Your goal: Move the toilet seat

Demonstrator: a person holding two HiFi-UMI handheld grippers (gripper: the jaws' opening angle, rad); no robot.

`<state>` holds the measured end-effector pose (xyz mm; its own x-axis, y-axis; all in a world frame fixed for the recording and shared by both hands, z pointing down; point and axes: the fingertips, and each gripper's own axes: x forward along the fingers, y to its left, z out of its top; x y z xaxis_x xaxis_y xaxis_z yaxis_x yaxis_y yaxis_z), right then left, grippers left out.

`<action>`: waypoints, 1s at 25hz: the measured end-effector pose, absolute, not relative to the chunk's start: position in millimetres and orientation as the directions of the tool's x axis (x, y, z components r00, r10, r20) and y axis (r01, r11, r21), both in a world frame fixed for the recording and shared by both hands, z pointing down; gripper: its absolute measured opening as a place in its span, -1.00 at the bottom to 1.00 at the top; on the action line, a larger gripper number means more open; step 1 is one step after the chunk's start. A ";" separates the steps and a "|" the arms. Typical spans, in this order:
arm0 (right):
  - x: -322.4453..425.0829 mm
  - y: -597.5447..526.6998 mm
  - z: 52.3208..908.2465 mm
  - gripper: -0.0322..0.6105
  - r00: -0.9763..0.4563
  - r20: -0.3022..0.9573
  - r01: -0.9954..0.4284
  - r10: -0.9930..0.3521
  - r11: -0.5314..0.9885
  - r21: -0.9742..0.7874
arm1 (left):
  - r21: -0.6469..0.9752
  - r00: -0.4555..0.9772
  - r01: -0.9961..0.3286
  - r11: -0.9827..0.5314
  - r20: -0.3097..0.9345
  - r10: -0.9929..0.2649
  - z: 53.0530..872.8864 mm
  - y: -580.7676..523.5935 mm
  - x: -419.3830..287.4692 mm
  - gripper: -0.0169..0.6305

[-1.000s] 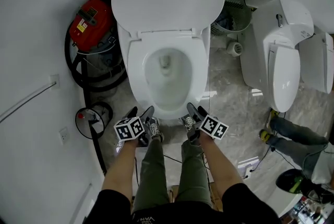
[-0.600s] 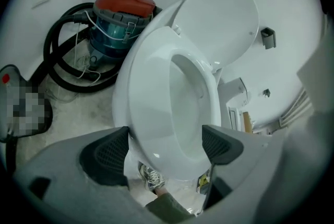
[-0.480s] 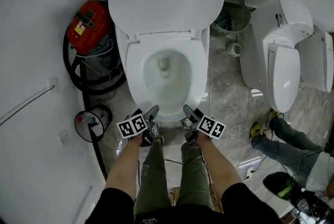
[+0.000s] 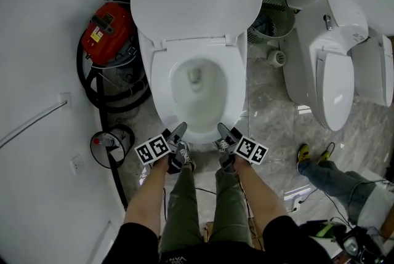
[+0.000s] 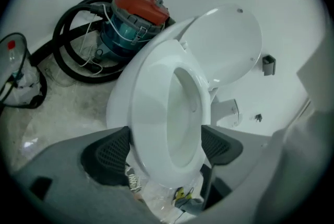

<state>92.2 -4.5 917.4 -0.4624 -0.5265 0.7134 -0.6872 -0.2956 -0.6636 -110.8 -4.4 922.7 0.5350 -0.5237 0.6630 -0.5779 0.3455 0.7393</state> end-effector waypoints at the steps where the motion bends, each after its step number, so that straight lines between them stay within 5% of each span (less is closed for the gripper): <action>1: 92.3 -4.6 914.2 0.26 -0.461 0.711 -0.687 -0.531 -0.294 -0.664 | 0.753 0.535 -0.555 0.353 0.648 -0.542 918.8 -4.8 -112.3 0.37; 25: 93.3 -31.8 738.6 0.20 -0.408 0.494 -0.583 -0.768 -0.197 -0.788 | 0.832 0.618 -0.541 0.126 0.494 -0.612 758.7 -24.2 -120.3 0.29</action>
<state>93.3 -31.8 738.6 -0.4082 -0.7679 0.4937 -0.5833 -0.1966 -0.7881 -120.3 -24.2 758.7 0.6176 -0.6121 0.4938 -0.5406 0.1257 0.8319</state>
